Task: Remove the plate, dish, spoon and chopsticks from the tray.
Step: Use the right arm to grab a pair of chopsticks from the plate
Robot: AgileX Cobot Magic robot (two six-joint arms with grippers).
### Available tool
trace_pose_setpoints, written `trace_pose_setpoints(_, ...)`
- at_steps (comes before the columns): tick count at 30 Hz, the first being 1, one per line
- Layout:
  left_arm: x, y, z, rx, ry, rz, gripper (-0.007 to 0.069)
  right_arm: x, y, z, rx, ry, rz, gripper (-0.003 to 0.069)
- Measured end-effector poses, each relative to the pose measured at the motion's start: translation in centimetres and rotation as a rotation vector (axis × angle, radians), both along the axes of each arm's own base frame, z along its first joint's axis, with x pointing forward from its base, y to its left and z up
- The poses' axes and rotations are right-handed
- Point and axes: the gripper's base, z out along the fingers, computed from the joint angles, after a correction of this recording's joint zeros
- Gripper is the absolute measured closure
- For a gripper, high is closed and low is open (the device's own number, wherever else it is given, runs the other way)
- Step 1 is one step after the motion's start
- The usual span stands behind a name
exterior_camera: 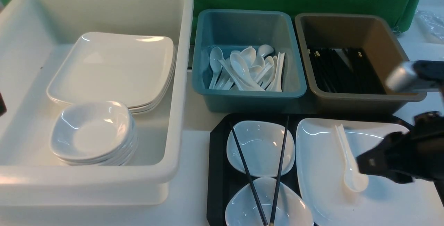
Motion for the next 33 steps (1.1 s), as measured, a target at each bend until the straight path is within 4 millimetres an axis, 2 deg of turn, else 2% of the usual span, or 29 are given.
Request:
trace_pose_setpoints(1, 0.0, 0.0, -0.1, 0.003, 0.007, -0.002, 0.0608, 0.3, 0.3, -0.3, -0.004, 0.008, 0.004, 0.0410)
trace_pose_setpoints(3, -0.2, 0.0, -0.4, 0.011, 0.047, -0.011, 0.0608, 2.2, 2.7, -2.2, -0.014, 0.028, 0.036, 0.0270)
trace_pose_setpoints(7, -0.4, -0.1, -0.6, 0.016, 0.079, -0.017, 0.0608, 4.9, 5.1, -4.7, -0.036, 0.076, 0.037, 0.0053)
trace_pose_setpoints(9, -0.4, -0.1, -0.7, 0.016, 0.082, -0.018, 0.0608, 6.3, 5.9, -6.0, -0.052, 0.105, 0.035, -0.0002)
trace_pose_setpoints(14, -0.4, -0.1, -0.7, 0.020, 0.082, -0.020, 0.0608, 9.4, 7.8, -8.6, -0.075, 0.141, 0.030, -0.0031)
trace_pose_setpoints(20, -0.4, -0.1, -0.6, 0.026, 0.077, -0.022, 0.0608, 10.5, 9.0, -10.0, -0.079, 0.133, 0.034, -0.0034)
trace_pose_setpoints(26, -0.3, 0.0, -0.6, 0.029, 0.066, -0.021, 0.0608, 10.5, 9.6, -10.6, -0.080, 0.136, 0.040, -0.0034)
trace_pose_setpoints(33, -0.2, 0.0, -0.4, 0.028, 0.047, -0.018, 0.0608, 9.4, 11.8, -10.3, -0.058, 0.085, 0.093, -0.0034)
